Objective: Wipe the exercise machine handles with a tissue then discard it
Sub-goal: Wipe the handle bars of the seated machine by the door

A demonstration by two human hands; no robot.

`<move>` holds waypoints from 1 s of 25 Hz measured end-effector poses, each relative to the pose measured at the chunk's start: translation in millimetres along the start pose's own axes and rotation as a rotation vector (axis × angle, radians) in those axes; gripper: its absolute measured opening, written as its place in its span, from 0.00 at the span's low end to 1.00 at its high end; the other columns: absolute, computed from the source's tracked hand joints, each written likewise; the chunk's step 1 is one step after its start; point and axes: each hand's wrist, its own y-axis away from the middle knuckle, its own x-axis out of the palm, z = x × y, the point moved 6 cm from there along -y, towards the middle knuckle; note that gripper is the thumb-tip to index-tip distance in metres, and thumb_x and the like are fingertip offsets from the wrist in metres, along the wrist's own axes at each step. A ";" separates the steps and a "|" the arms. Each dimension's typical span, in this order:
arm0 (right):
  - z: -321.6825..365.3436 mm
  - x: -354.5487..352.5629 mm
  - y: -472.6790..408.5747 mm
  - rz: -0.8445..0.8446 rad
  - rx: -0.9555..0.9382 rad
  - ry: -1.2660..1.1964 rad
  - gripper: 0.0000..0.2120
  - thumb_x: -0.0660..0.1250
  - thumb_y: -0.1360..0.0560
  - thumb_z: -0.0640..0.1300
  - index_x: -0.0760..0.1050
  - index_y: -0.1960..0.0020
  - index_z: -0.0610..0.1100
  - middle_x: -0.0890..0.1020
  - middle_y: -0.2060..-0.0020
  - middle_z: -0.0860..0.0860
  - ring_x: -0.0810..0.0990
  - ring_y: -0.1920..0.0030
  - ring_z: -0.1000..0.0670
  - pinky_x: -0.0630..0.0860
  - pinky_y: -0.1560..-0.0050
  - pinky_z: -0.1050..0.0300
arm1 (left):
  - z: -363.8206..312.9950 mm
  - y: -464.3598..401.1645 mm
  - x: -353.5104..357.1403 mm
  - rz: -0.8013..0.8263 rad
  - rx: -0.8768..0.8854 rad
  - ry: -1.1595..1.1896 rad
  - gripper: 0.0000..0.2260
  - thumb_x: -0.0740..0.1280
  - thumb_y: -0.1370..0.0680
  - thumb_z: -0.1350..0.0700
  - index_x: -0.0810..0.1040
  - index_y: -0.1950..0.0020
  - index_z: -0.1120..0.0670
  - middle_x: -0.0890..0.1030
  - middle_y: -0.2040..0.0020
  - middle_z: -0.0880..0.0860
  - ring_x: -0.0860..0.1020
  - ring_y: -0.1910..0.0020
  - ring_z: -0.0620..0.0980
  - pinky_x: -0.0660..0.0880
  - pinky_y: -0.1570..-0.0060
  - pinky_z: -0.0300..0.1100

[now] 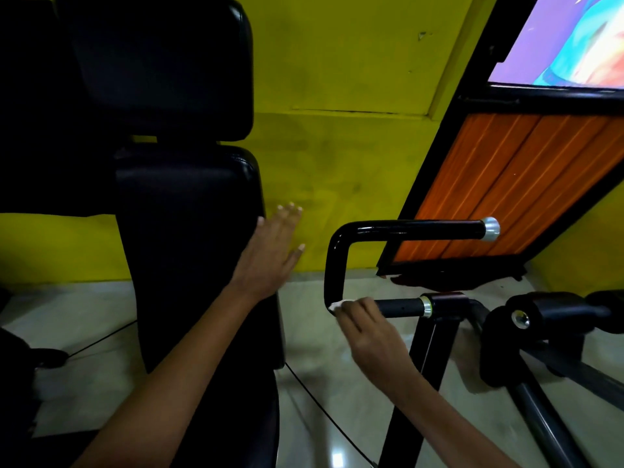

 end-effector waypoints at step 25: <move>-110.6 30.7 27.7 0.275 0.524 -0.005 0.12 0.76 0.42 0.29 0.80 0.59 0.37 0.80 0.60 0.42 0.76 0.56 0.41 0.77 0.65 0.51 | -88.2 -18.8 26.4 -0.062 0.190 -0.123 0.28 0.59 0.19 0.56 0.50 0.23 0.58 0.66 0.32 0.61 0.71 0.36 0.59 0.75 0.43 0.48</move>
